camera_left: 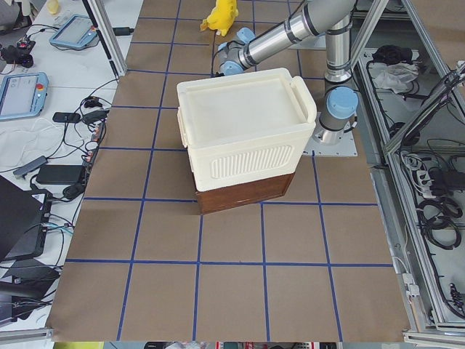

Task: Pull drawer sideways
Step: 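Close the left gripper around the white drawer handle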

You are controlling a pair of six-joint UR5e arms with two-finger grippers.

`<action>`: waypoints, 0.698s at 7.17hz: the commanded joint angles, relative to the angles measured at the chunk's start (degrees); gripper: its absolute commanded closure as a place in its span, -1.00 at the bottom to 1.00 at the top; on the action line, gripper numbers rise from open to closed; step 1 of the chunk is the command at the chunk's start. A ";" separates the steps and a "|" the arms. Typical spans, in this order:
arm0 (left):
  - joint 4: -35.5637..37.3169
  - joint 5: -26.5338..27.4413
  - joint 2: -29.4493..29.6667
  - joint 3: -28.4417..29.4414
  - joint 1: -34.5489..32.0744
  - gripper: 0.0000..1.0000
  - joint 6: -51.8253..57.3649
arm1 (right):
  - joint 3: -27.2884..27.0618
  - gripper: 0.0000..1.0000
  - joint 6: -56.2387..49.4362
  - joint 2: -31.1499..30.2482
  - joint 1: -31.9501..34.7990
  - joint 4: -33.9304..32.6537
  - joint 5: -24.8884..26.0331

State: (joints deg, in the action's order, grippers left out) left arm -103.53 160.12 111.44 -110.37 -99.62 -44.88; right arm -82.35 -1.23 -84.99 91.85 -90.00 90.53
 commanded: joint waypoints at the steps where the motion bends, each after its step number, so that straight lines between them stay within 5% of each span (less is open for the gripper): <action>1: -0.26 0.45 1.41 0.33 3.89 -1.00 0.32 | 0.00 -1.00 0.00 0.00 0.00 0.00 0.00; 3: -0.18 0.37 2.72 1.12 4.25 -0.92 0.15 | 0.00 -1.00 0.00 0.00 0.00 0.00 0.00; 5: -0.26 0.36 3.08 1.12 4.26 -0.27 -0.03 | 0.00 -1.00 0.00 0.00 0.00 0.00 0.00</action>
State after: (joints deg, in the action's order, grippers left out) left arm -103.77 160.50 114.24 -109.31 -95.41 -44.80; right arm -82.35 -1.23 -84.99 91.85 -90.00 90.56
